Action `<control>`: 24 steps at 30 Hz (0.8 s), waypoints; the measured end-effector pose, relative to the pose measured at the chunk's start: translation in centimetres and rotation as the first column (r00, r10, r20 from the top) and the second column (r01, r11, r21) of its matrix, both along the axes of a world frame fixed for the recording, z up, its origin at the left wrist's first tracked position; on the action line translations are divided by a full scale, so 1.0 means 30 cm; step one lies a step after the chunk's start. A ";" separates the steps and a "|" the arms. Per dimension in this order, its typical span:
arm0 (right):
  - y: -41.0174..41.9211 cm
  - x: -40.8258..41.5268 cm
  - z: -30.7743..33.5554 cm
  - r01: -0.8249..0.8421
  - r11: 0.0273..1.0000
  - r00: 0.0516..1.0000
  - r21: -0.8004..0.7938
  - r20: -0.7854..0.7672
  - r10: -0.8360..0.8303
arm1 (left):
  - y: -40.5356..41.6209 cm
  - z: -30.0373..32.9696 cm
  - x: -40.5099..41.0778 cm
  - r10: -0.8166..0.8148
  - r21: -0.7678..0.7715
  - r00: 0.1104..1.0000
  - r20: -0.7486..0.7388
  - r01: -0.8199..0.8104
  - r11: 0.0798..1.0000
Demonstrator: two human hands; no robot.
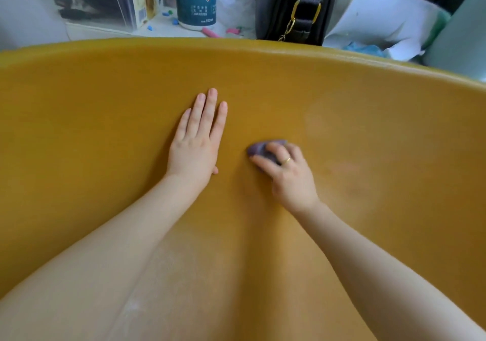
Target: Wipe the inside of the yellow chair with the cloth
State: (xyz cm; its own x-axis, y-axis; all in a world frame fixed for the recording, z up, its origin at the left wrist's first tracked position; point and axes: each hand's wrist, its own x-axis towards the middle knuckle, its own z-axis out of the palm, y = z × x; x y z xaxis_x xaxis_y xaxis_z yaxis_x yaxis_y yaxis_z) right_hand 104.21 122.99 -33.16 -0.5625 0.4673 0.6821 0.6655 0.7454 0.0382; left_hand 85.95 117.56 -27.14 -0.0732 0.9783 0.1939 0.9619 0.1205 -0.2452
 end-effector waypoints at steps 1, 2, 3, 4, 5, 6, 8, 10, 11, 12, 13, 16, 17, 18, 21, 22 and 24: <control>-0.028 0.012 -0.021 -0.029 0.999 0.997 -0.038 0.073 0.032 | -0.007 0.002 0.011 0.001 0.007 1.000 0.003 -0.001 1.000; -0.046 0.023 -0.024 -0.049 0.996 0.989 -0.071 0.138 0.059 | -0.017 0.002 0.020 -0.011 0.018 1.000 -0.004 0.011 1.000; -0.049 0.035 -0.009 -0.066 0.994 0.978 -0.084 0.191 0.081 | -0.026 -0.002 0.027 -0.039 0.027 0.999 -0.018 0.040 0.999; -0.036 0.047 0.022 -0.068 0.995 0.971 -0.070 0.225 0.082 | -0.032 -0.011 0.034 -0.074 0.017 0.997 -0.037 0.075 0.997; -0.009 0.061 0.063 -0.050 0.998 0.972 -0.026 0.229 0.054 | -0.034 -0.022 0.042 -0.105 -0.015 0.993 -0.049 0.104 0.994; 0.030 0.076 0.116 -0.010 0.999 0.981 0.041 0.193 0.002 | -0.032 -0.034 0.051 -0.116 -0.056 0.992 -0.040 0.114 0.992; 0.121 0.107 0.229 0.102 0.974 0.993 0.202 0.043 -0.113 | -0.022 -0.058 0.069 -0.086 -0.110 0.996 0.001 0.086 0.990; 0.190 0.131 0.288 0.154 0.937 0.988 0.313 -0.052 -0.145 | -0.008 -0.078 0.076 -0.072 -0.108 0.997 0.003 0.072 0.992; 0.208 0.135 0.291 0.158 0.929 0.987 0.335 -0.073 -0.141 | -0.002 -0.085 0.075 -0.076 -0.098 0.997 -0.004 0.075 0.992; 0.218 0.133 0.279 0.156 0.930 0.987 0.333 -0.093 -0.132 | 0.002 -0.091 0.072 -0.078 -0.089 0.997 -0.008 0.077 0.993; 0.220 0.129 0.261 0.148 0.939 0.986 0.310 -0.115 -0.117 | 0.005 -0.095 0.070 -0.074 -0.081 0.997 -0.009 0.073 0.994; 0.176 0.164 0.153 0.073 0.978 0.994 0.194 -0.093 -0.056 | 0.002 -0.096 0.090 -0.047 -0.077 0.999 -0.012 0.046 0.996; 0.142 0.195 0.098 0.038 0.991 0.999 0.126 -0.035 -0.034 | 0.000 -0.096 0.101 -0.037 -0.081 0.999 -0.010 0.036 0.996; 0.093 0.229 0.038 0.016 0.999 0.999 0.034 0.032 -0.017 | -0.003 -0.096 0.110 -0.027 -0.085 1.000 -0.004 0.027 0.996; -0.075 0.303 -0.099 0.060 0.979 0.986 -0.192 0.165 -0.028 | -0.007 -0.090 0.124 -0.031 -0.072 0.999 0.012 0.031 0.997; -0.110 0.311 -0.112 0.084 0.969 0.983 -0.232 0.179 -0.042 | -0.007 -0.088 0.130 -0.059 -0.069 0.998 0.013 0.060 0.996; -0.132 0.307 -0.082 0.106 0.954 0.977 -0.281 0.207 -0.047 | -0.008 -0.088 0.150 -0.145 -0.099 0.989 0.005 0.144 0.985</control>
